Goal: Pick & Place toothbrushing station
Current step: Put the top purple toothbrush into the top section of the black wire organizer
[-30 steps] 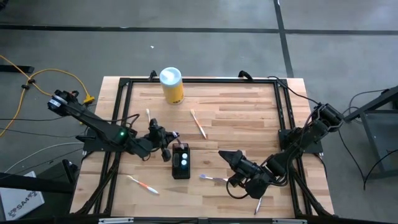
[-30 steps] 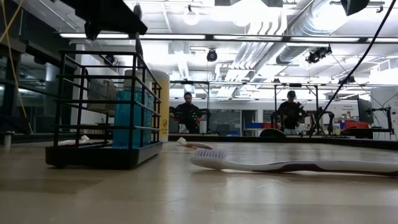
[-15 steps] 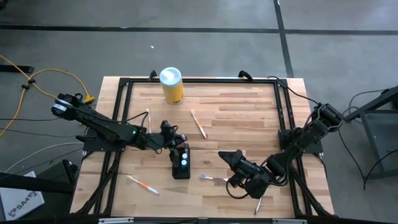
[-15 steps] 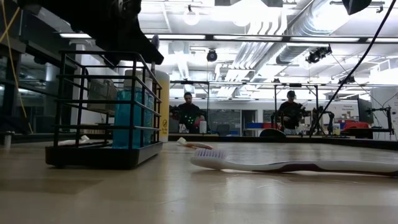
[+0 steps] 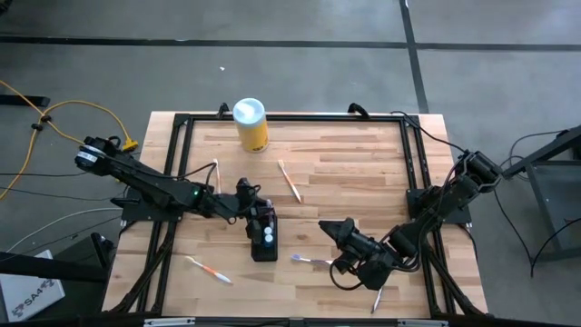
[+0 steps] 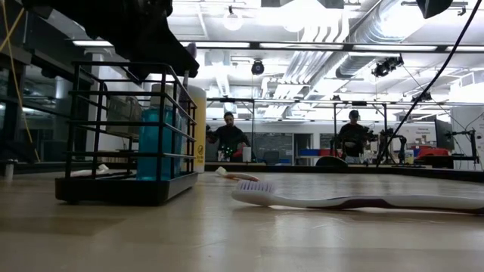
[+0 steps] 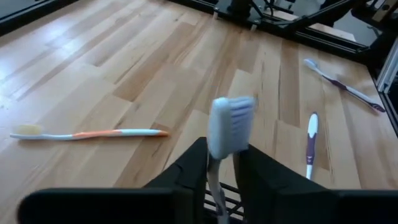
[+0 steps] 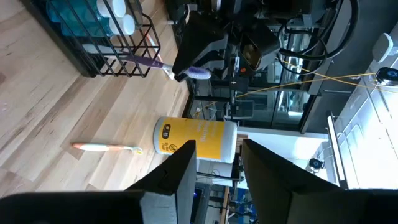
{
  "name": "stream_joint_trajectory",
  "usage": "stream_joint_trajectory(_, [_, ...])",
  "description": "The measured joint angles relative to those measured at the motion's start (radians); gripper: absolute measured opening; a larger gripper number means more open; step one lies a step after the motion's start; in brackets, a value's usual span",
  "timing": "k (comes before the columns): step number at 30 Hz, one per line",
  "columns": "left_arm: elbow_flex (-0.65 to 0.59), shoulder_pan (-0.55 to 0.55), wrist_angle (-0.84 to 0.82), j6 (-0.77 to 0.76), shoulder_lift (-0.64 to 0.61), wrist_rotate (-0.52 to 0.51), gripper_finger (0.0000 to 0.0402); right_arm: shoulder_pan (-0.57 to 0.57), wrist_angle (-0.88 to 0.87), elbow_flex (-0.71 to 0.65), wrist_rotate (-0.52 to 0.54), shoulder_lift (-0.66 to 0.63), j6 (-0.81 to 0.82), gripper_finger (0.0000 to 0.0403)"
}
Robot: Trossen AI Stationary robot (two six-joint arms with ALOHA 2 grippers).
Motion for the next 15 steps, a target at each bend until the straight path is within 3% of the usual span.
stream_joint_trajectory(5, [0.0, 0.0, 0.003, 0.0, 0.0, 0.0, 0.0105, 0.0, 0.0, 0.0, 0.0, 0.0, 0.0, 0.0121])
stream_joint_trajectory(15, [0.0, -0.017, 0.086, 0.124, -0.018, 0.045, 0.011, 0.0, 0.0, 0.0, 0.0, 0.0, 0.001, 0.0121])
